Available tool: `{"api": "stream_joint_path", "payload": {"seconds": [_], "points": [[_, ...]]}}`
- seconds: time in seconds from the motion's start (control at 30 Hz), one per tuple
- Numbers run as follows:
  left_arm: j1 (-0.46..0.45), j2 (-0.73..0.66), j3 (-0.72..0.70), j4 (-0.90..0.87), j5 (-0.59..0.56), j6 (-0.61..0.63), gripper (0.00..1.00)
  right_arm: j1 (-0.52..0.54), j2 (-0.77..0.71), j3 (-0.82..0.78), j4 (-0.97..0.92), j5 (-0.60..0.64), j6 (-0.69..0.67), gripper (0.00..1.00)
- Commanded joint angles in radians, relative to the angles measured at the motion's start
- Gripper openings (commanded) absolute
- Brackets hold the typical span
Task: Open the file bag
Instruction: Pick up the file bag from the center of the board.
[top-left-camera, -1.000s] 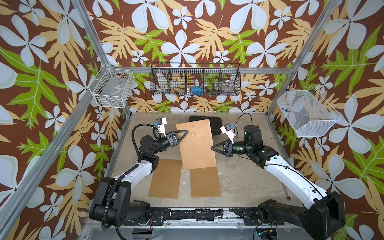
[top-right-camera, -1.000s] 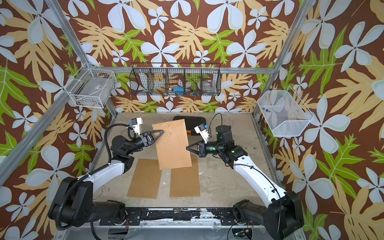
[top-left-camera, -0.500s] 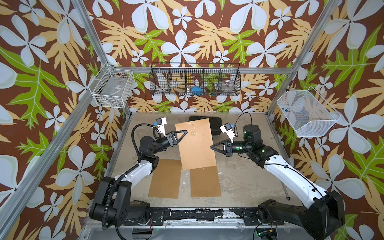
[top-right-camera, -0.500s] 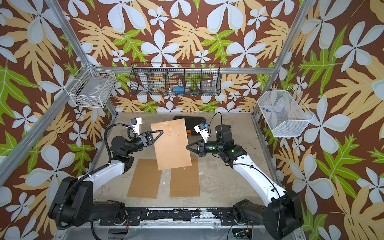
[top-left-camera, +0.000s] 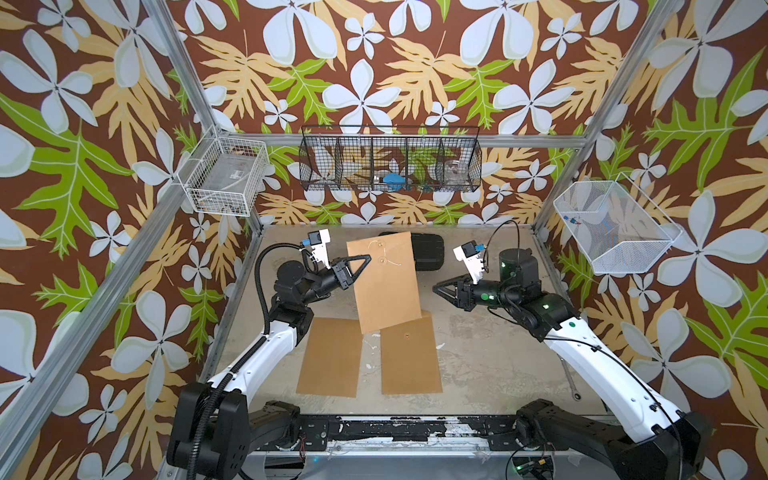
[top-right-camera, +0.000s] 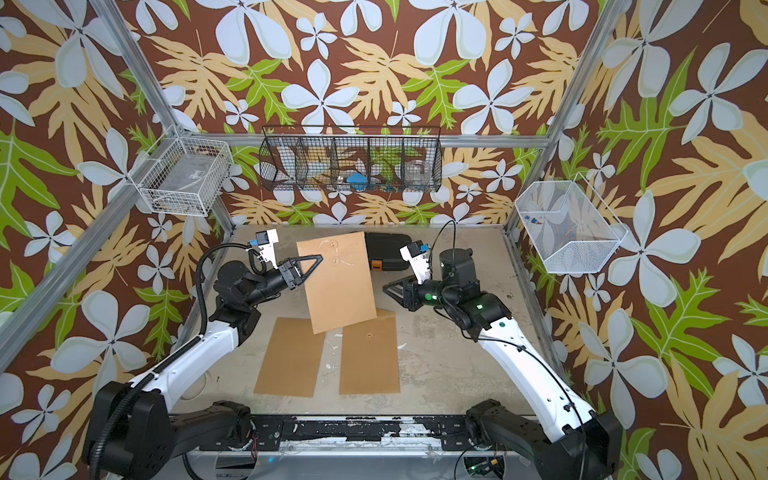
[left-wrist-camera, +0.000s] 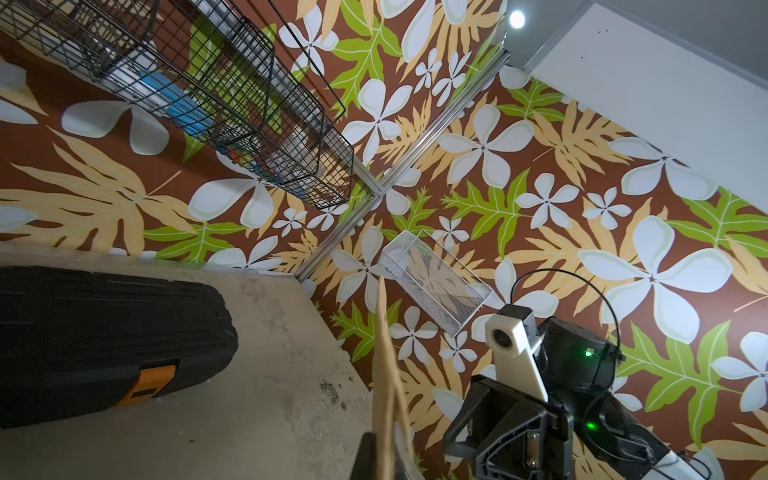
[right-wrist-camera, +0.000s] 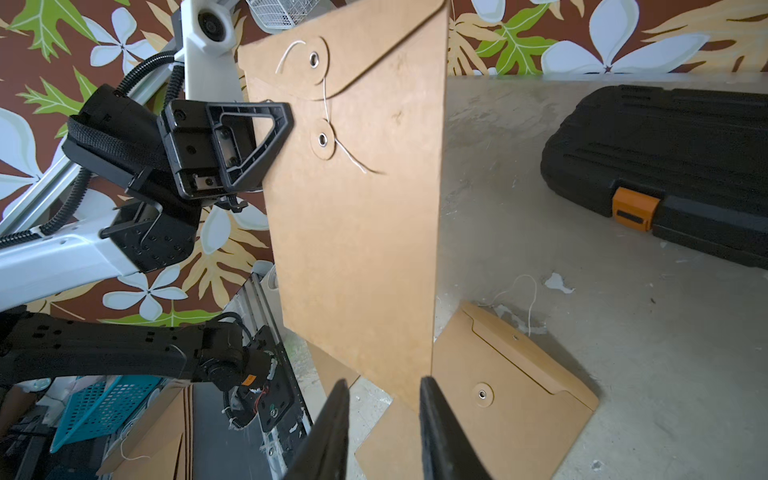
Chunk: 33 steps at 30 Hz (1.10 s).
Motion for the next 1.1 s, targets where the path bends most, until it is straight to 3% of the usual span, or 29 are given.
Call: {"api": "stream_joint_path", "payload": {"seconds": [0.0,0.23,0.53,1.07], "points": [[0.001,-0.02,-0.004,-0.075,-0.016,0.07,0.0,0.001,0.017,0.012,0.032,-0.036,0.047,0.3],[-0.008,-0.071,-0.038,-0.054,0.021,0.066,0.0,0.032,0.093,0.032,0.203,-0.157,0.165,0.34],[-0.069,-0.088,-0.052,-0.042,0.02,0.079,0.0,0.096,0.197,0.085,0.239,-0.142,0.188,0.4],[-0.077,-0.103,-0.092,0.057,0.041,0.015,0.0,0.105,0.238,0.067,0.281,-0.158,0.218,0.41]]}}
